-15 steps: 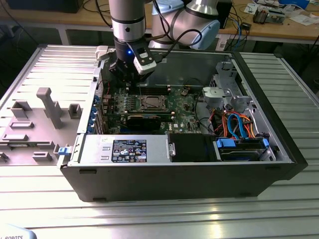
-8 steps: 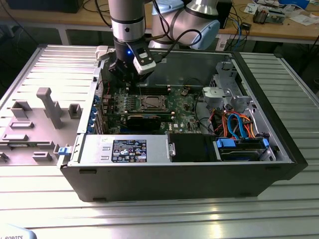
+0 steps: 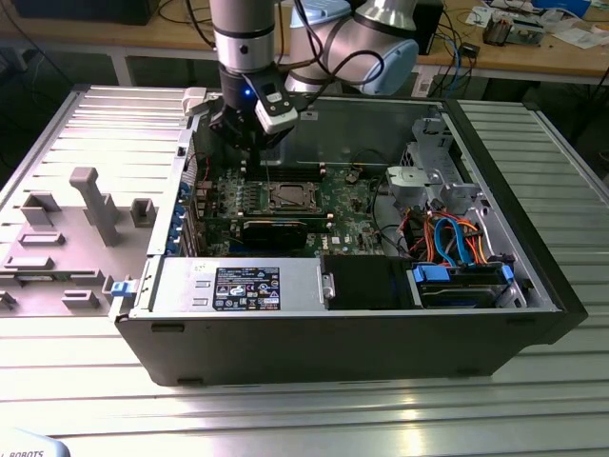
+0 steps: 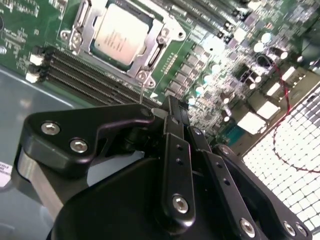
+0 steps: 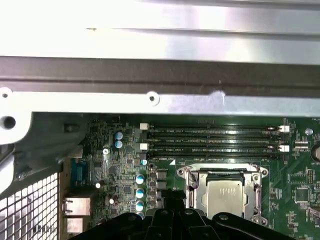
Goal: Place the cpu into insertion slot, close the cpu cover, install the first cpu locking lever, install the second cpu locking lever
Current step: 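Install the first cpu locking lever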
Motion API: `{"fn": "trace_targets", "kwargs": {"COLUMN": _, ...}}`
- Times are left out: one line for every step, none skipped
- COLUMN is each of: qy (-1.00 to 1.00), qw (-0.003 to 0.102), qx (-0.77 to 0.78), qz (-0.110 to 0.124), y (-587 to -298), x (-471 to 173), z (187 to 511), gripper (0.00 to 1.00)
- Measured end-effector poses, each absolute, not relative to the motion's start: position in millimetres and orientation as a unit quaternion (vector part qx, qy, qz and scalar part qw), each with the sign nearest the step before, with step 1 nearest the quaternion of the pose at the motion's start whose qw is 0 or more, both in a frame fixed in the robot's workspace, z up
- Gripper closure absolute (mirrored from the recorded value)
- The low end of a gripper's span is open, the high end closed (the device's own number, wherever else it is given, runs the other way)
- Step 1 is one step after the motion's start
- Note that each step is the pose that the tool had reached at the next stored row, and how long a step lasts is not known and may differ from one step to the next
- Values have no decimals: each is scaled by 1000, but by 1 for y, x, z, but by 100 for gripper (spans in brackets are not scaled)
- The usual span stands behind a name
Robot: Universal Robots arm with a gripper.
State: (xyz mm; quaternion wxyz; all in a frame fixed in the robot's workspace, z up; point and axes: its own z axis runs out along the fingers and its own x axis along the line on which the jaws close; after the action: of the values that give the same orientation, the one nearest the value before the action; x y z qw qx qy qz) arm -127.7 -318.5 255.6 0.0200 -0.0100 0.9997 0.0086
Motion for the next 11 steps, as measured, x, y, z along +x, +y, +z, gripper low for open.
{"fn": "trace_targets", "kwargs": {"qy": 1000, "qw": 20, "qx": -11, "qz": 9, "y": -318, "x": -127, "z": 256, "gripper": 89}}
{"fn": "trace_targets", "kwargs": {"qy": 1000, "qw": 20, "qx": -13, "qz": 9, "y": -316, "x": -127, "z": 256, "gripper": 89}}
{"fn": "trace_targets", "kwargs": {"qy": 1000, "qw": 20, "qx": -14, "qz": 9, "y": -315, "x": -127, "z": 256, "gripper": 89}}
{"fn": "trace_targets", "kwargs": {"qy": 1000, "qw": 20, "qx": -15, "qz": 9, "y": -314, "x": -127, "z": 256, "gripper": 89}}
{"fn": "trace_targets", "kwargs": {"qy": 1000, "qw": 20, "qx": -15, "qz": 9, "y": -314, "x": -126, "z": 256, "gripper": 89}}
{"fn": "trace_targets", "kwargs": {"qy": 1000, "qw": 20, "qx": -15, "qz": 9, "y": -314, "x": -125, "z": 256, "gripper": 89}}
{"fn": "trace_targets", "kwargs": {"qy": 1000, "qw": 20, "qx": -16, "qz": 9, "y": -314, "x": -123, "z": 256, "gripper": 89}}
{"fn": "trace_targets", "kwargs": {"qy": 1000, "qw": 20, "qx": -16, "qz": 9, "y": -313, "x": -121, "z": 256, "gripper": 89}}
{"fn": "trace_targets", "kwargs": {"qy": 1000, "qw": 20, "qx": -16, "qz": 8, "y": -313, "x": -119, "z": 256, "gripper": 89}}
{"fn": "trace_targets", "kwargs": {"qy": 1000, "qw": 20, "qx": -16, "qz": 8, "y": -313, "x": -117, "z": 255, "gripper": 89}}
{"fn": "trace_targets", "kwargs": {"qy": 1000, "qw": 20, "qx": -16, "qz": 8, "y": -312, "x": -116, "z": 255, "gripper": 89}}
